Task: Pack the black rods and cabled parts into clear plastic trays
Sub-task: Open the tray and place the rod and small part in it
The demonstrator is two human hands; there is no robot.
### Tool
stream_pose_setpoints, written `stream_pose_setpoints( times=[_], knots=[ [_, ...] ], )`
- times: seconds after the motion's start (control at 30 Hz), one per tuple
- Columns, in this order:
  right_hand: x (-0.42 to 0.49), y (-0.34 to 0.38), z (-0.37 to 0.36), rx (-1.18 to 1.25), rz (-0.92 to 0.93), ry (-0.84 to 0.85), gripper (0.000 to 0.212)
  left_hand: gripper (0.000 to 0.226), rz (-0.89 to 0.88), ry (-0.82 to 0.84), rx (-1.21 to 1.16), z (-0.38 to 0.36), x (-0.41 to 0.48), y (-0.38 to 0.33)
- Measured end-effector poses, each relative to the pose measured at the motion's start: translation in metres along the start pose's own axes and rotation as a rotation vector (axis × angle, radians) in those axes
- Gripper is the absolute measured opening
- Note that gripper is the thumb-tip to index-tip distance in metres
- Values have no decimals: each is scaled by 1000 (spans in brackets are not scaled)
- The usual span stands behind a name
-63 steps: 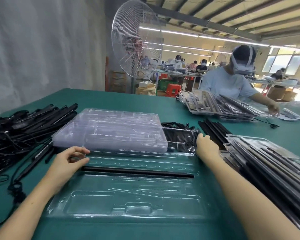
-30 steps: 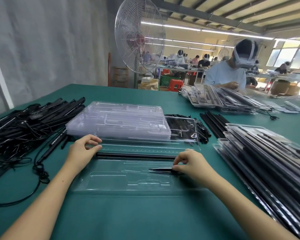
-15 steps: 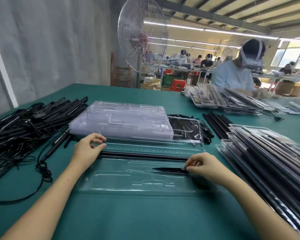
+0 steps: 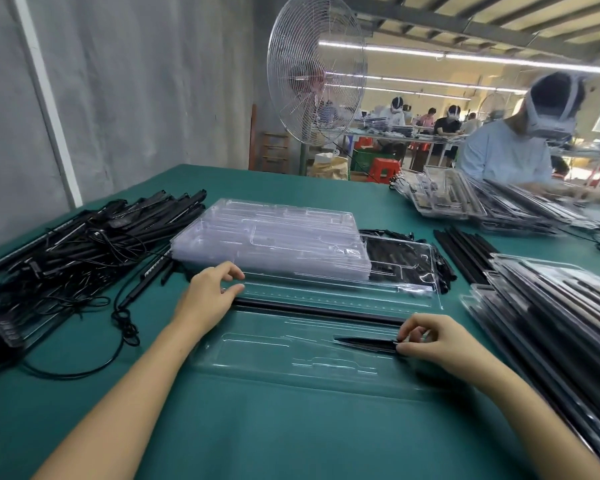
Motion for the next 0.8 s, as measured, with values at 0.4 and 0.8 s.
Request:
stream_pose_setpoints(
  times=[0.4, 0.8],
  knots=[
    [-5, 8, 0, -85, 20, -54, 10, 23, 48, 4, -62, -1, -2, 2],
    [-5, 2, 1, 5, -16, -68, 7, 36, 212, 11, 117, 31, 21, 16]
  ],
)
Point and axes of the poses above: each hand's wrist, its own x-axis towards the middle knuckle, its own z-axis out of the back of the hand, y = z × x, the point moved 4 cm from there along x, towards the middle knuckle
